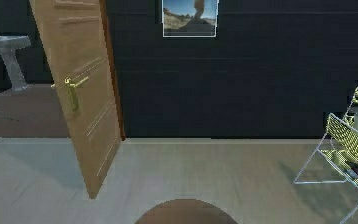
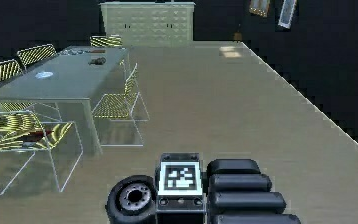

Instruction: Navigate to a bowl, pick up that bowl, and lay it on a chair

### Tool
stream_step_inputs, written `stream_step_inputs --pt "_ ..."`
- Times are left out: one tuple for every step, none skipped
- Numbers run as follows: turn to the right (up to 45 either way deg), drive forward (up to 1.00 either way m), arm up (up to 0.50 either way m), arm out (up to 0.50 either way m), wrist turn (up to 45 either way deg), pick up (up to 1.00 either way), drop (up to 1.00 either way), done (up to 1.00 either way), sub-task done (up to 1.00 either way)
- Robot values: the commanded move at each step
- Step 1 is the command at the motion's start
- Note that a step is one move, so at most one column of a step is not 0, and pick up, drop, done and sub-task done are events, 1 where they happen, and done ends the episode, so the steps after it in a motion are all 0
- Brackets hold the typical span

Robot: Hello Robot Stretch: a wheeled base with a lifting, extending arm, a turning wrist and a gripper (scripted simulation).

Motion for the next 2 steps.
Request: stream_step_inputs --pt "0.0 0.45 0.0 0.0 0.0 0.0 0.0 0.0 0.0" --pt "45.0 0.0 0.0 0.0 0.0 0.0 0.0 0.0 0.0"
